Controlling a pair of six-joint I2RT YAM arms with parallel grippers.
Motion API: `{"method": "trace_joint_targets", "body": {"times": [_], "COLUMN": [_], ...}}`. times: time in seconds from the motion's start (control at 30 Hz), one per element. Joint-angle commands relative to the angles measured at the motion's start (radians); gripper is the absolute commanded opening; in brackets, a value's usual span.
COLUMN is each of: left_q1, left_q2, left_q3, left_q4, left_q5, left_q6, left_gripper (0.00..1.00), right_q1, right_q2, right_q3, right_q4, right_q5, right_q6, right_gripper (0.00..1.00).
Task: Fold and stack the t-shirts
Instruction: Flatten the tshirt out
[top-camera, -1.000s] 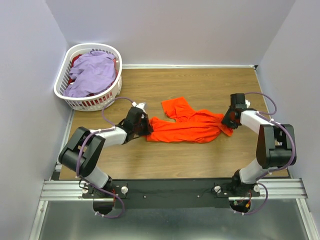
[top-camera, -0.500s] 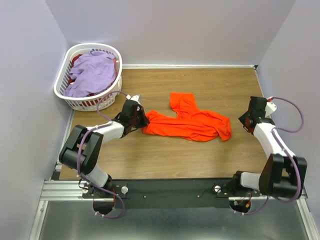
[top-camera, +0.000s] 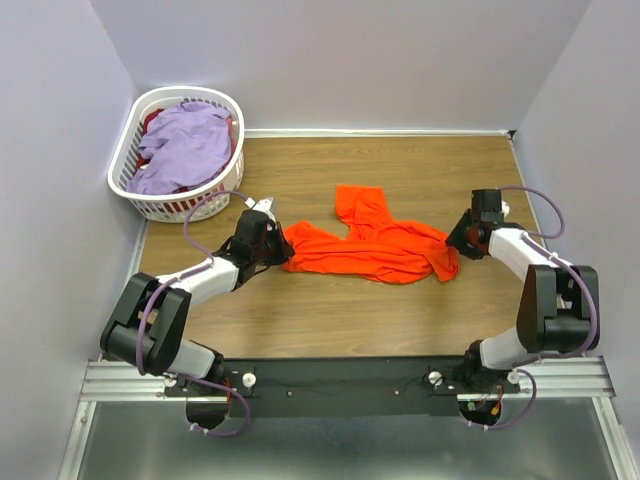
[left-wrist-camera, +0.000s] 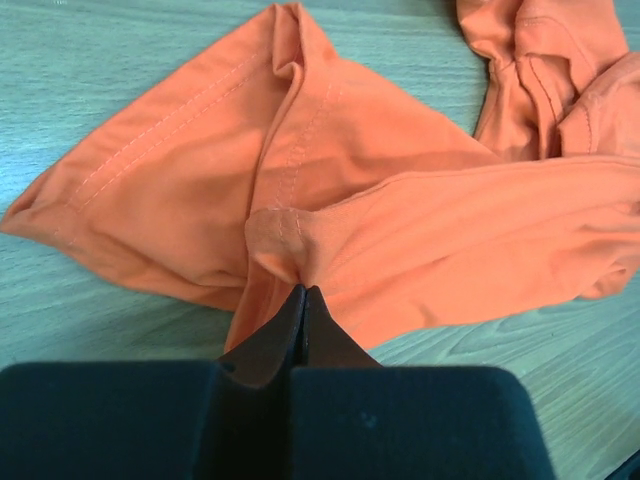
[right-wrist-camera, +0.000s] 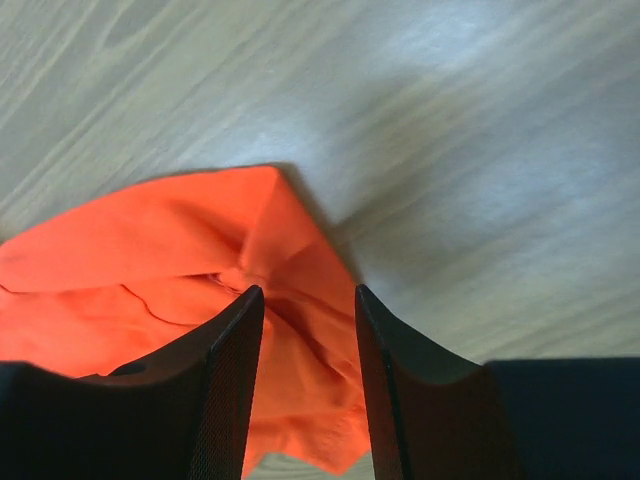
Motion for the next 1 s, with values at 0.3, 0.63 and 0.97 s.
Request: {"method": "trace_joint_targets", "body": {"times": [0.3, 0.63, 0.97], "left_q1": [0.004, 0.004, 0.004], "left_q2": [-0.018, -0.030, -0.056], "left_q3": [-0.004, 0.015, 0.053], "left_q4": [-0.002, -0.019, -0.064], "left_q5": [-0.020, -0.040, -0.061], "left_q6": [0.014, 0.012, 0.024], "left_gripper": [0.00, 0.00, 0.00], "right_q1": [0.052, 0.052, 0.051], "right_q2": [0.158, 0.084, -0.018], "right_q3": [0.116, 0.125, 0.138], "right_q4": [-0.002, -0.045, -0.102], "right_q5": [0.053, 0.100, 0.148], "right_q6": [0.035, 0.006, -0.007], "right_gripper": [0.48, 0.24, 0.01]}}
